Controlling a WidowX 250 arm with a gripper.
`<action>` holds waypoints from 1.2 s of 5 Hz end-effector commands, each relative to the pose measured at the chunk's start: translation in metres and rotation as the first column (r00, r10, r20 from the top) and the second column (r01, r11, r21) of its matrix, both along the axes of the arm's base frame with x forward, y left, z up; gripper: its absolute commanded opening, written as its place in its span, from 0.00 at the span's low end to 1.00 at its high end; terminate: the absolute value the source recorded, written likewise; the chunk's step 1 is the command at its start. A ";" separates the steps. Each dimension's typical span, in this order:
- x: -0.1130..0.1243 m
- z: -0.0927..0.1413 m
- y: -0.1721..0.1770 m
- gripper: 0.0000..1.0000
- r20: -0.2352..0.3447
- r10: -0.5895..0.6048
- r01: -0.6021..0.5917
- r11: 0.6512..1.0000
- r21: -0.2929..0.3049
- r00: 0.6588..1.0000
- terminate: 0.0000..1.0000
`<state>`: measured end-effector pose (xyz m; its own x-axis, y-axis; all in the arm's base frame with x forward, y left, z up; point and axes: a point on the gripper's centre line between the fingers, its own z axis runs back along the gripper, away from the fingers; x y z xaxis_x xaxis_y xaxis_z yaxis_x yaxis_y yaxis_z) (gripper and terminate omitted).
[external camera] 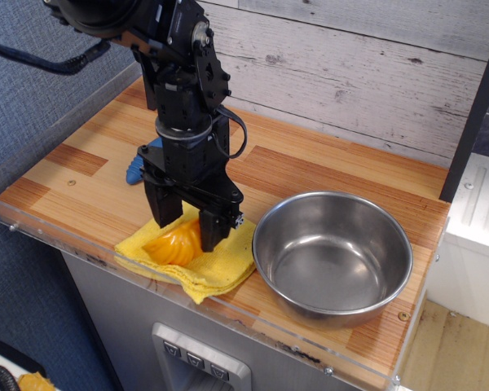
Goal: Place the orange on the napkin
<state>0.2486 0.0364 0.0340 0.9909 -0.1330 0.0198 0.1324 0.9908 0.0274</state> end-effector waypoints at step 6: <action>0.001 0.087 0.034 1.00 0.092 0.136 -0.127 0.987 -0.098 0.986 0.00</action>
<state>0.2519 0.0691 0.1112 0.9959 0.0193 0.0881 -0.0133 0.9975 -0.0687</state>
